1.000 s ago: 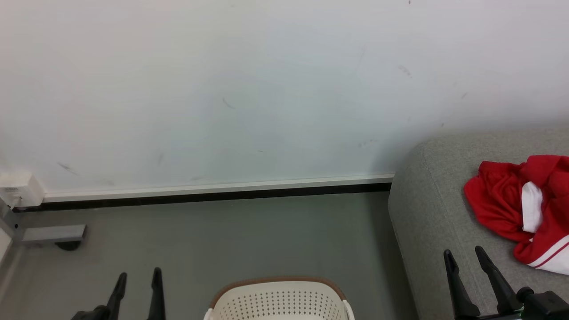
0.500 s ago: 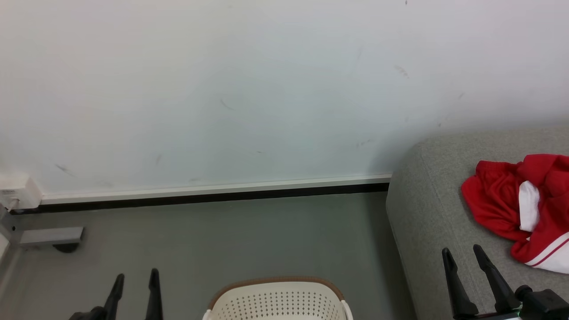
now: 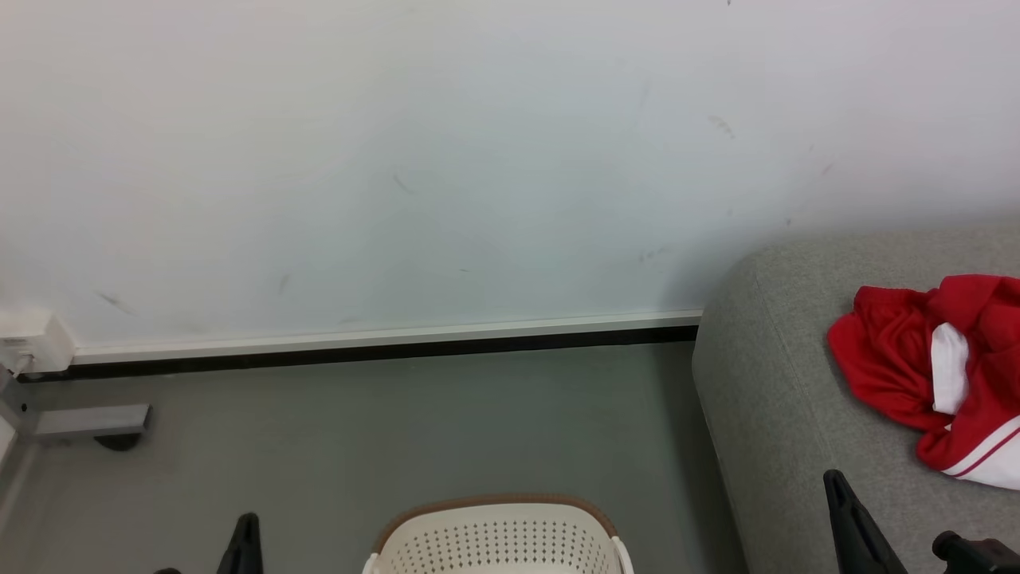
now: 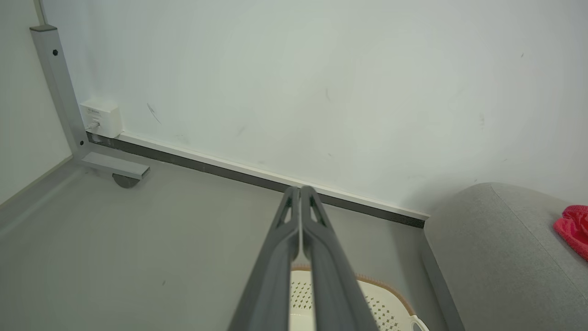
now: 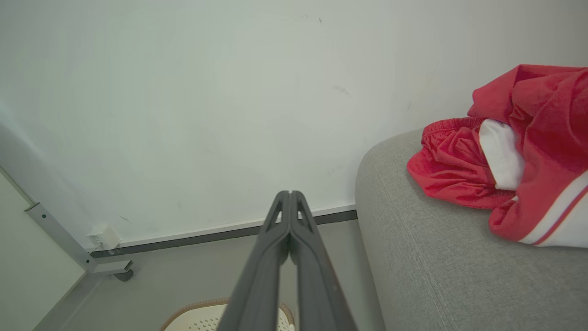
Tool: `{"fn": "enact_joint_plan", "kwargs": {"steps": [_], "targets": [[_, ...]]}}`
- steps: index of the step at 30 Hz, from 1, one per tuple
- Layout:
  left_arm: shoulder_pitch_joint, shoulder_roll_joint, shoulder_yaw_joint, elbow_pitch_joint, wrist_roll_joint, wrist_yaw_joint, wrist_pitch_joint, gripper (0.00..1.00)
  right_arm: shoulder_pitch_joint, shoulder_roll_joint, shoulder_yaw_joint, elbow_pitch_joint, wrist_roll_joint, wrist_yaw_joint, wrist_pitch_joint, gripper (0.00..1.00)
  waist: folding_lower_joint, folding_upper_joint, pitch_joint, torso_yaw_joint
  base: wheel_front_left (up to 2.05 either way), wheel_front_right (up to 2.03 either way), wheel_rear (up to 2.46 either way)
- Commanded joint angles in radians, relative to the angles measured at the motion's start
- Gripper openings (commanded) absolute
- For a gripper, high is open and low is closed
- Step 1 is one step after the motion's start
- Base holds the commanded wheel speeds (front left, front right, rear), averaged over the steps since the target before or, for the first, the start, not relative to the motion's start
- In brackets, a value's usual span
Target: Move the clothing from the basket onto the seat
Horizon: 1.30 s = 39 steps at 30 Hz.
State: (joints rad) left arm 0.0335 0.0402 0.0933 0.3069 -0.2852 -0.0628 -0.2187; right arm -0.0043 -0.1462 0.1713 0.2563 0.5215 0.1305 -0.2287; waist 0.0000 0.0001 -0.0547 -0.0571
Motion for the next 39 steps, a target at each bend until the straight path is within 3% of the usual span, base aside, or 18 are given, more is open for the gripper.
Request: {"fn": "enact_joint_plan", "kwargs": {"steps": [1,19,39], "targets": [[-0.028,0.004,0.006,-0.017,-0.044,-0.006,0.007,0.0,-0.023,0.002,-0.014,-0.015,0.038,0.0,0.007,0.0,0.0,-0.0001,0.001,0.001,0.0,0.0,0.0],[-0.051,0.006,0.002,-0.037,-0.355,-0.021,0.078,0.0,-0.046,0.02,-0.076,-0.016,0.294,0.0,0.084,0.0,0.0,-0.0001,0.009,0.009,0.0,0.0,0.0],[-0.079,0.008,0.008,-0.046,-0.629,-0.035,0.15,0.0,-0.066,0.038,-0.133,-0.017,0.523,0.0,0.155,0.0,0.0,-0.0001,0.019,0.019,0.0,0.0,0.0]]}}
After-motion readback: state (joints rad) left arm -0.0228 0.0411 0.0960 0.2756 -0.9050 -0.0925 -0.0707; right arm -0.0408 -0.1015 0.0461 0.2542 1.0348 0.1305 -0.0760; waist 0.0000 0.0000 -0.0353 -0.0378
